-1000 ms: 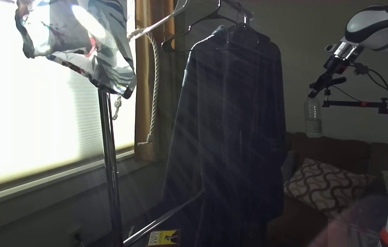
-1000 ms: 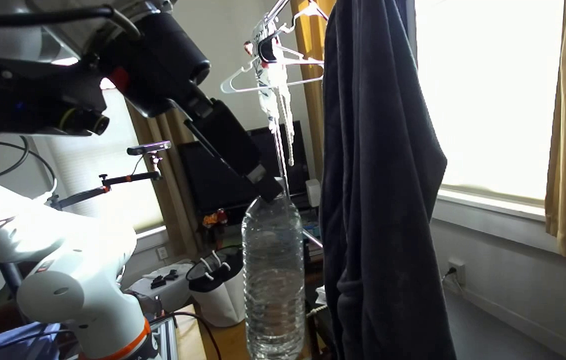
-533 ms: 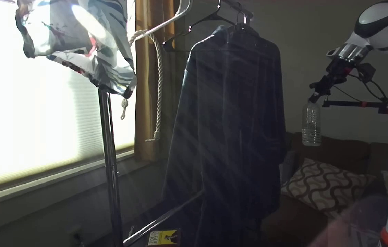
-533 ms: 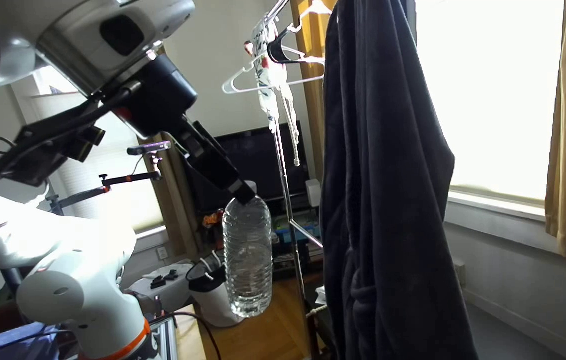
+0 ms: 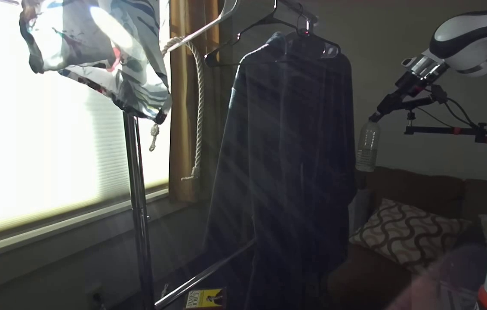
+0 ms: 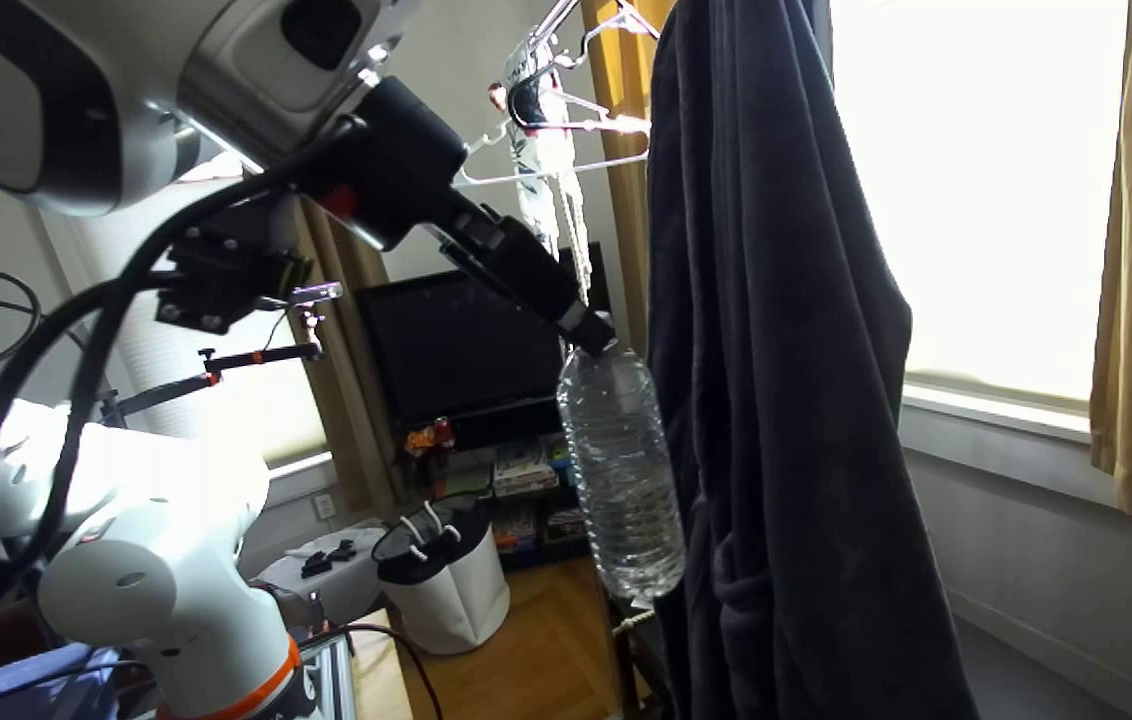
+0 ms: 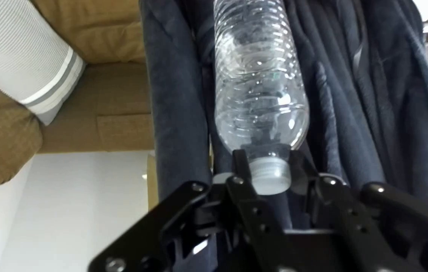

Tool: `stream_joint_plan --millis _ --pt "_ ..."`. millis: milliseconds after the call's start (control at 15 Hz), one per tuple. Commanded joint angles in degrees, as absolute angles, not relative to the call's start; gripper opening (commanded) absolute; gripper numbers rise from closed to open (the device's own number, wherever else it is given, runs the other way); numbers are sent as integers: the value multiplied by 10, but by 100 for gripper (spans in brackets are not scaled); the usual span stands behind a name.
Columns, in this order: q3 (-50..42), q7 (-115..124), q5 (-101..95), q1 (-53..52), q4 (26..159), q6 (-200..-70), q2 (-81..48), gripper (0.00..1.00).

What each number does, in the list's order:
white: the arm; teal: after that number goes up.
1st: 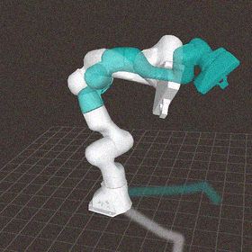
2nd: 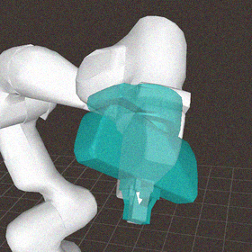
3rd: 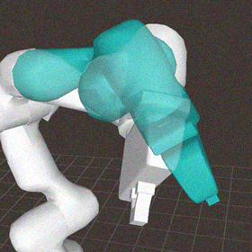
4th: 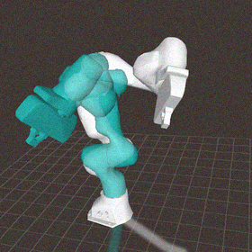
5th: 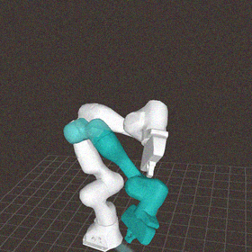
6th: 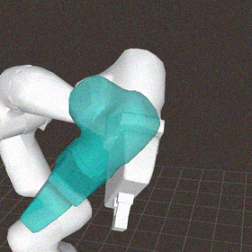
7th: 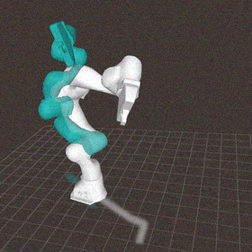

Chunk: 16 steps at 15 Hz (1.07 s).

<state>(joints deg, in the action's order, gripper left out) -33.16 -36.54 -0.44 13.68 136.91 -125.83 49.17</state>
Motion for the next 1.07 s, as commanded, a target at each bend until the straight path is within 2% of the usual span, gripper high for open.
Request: stream_joint_plan --millis 0,467,1000 --pt "-326 -347 -1 108 1387 -1390 460 8" --pt "-322 -336 7 66 1406 -1478 403 8" --pt "-348 -345 34 3 1429 -1652 333 8"
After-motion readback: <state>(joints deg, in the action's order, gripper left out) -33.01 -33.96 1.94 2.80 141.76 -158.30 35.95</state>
